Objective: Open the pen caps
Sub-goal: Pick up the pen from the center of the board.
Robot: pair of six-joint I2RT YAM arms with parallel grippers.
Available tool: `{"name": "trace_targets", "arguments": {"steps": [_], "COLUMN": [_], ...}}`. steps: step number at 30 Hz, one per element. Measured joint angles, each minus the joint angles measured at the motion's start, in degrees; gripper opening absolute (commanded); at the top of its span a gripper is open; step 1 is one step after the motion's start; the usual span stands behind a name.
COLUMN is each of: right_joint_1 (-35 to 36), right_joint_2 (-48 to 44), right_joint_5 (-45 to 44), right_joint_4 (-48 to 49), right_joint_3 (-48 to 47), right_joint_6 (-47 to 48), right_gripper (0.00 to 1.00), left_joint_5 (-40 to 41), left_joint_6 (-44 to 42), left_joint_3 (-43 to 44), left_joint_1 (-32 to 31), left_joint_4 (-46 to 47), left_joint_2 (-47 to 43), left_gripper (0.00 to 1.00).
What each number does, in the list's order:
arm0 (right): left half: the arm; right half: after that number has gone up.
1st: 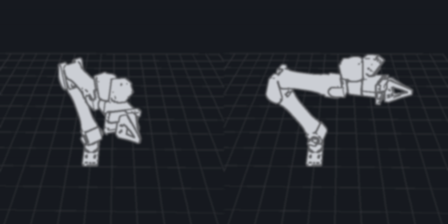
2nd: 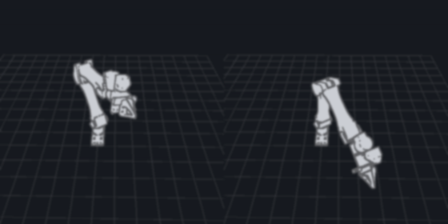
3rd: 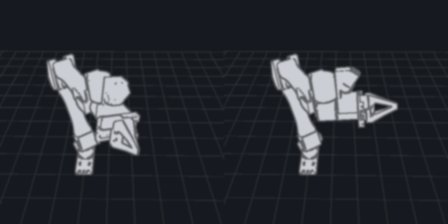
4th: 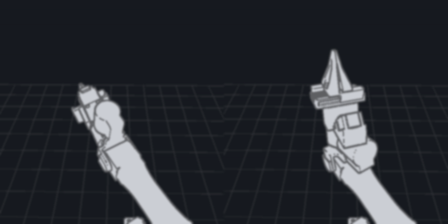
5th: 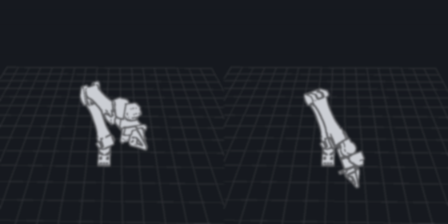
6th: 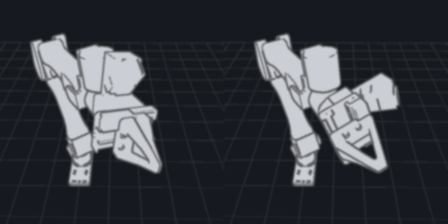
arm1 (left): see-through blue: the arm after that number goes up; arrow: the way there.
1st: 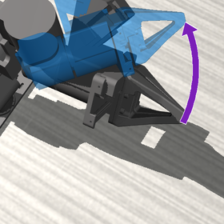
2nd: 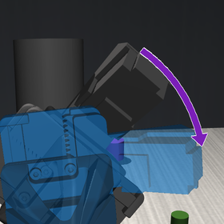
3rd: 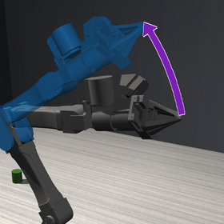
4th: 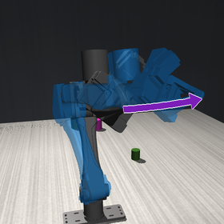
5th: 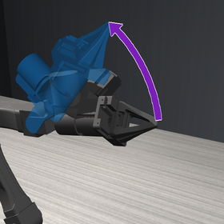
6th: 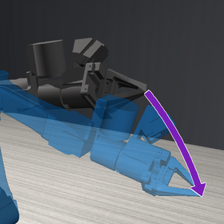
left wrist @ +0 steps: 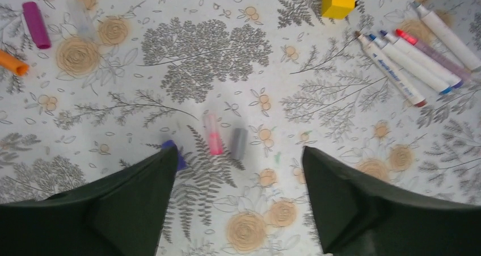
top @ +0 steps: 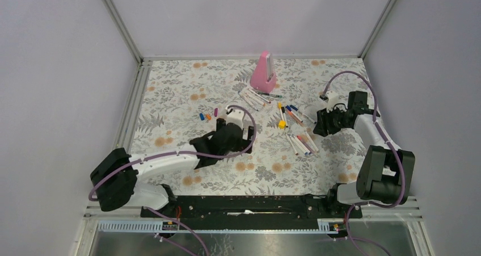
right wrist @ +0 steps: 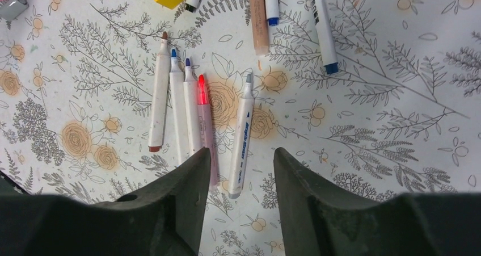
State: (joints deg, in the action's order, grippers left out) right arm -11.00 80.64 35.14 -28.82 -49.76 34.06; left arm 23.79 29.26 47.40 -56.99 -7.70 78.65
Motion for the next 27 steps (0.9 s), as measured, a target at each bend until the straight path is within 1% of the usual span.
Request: {"name": "trace_targets", "arguments": {"steps": [2, 5, 8, 10, 13, 17, 19, 22, 24, 27], "right_joint_1": [0.0, 0.0, 0.0, 0.0, 0.13, 0.92, 1.73, 3.39, 4.5, 5.97], "right_joint_2": [0.02, 1.07, 4.15, 7.13, 11.39, 17.99, 21.14, 24.83, 26.8, 29.18], "right_joint_5": [0.63, 3.23, 6.45, 8.81, 10.99, 10.69, 9.49, 7.04, 5.66, 2.97], "right_joint_4": [0.42, 0.87, 0.92, 0.76, 0.13, -0.94, -1.33, -2.08, -2.91, -3.89], "right_joint_3": [0.0, -0.28, -1.44, -2.84, -6.14, -14.14, -18.4, -23.1, -25.07, -26.73], "right_joint_6": [1.03, 4.33, 9.09, 13.07, 17.27, 18.84, 18.82, 18.91, 19.34, 20.31], "right_gripper": [0.6, 0.66, 0.7, 0.7, 0.7, 0.71, 0.71, 0.71, 0.7, 0.69], "left_joint_5": [-0.04, -1.36, -4.59, -6.01, -7.52, -7.04, -5.92, -4.2, -3.67, -3.48], "left_joint_6": [-1.49, -3.1, -3.52, -3.56, -3.8, -6.08, -7.93, -10.05, -10.82, -11.37], "left_joint_3": [-6.34, -13.99, -18.4, -19.41, -19.87, -19.93, -20.94, -25.57, -27.74, -28.72], "left_joint_1": [0.79, 3.65, 8.13, 10.36, 10.97, 10.8, 10.8, 10.88, 10.99, 11.04], "left_joint_4": [5.31, 12.41, 15.87, 17.49, 19.96, 21.7, 23.63, 28.15, 28.85, 28.87], "left_joint_2": [-3.19, -5.31, -5.81, -6.21, -8.37, -13.55, -16.52, -20.96, -21.62, -21.4], "left_gripper": [0.99, 0.99, 0.99, 0.99, 0.99, 0.99, 0.99, 0.99, 0.99, 0.99]}}
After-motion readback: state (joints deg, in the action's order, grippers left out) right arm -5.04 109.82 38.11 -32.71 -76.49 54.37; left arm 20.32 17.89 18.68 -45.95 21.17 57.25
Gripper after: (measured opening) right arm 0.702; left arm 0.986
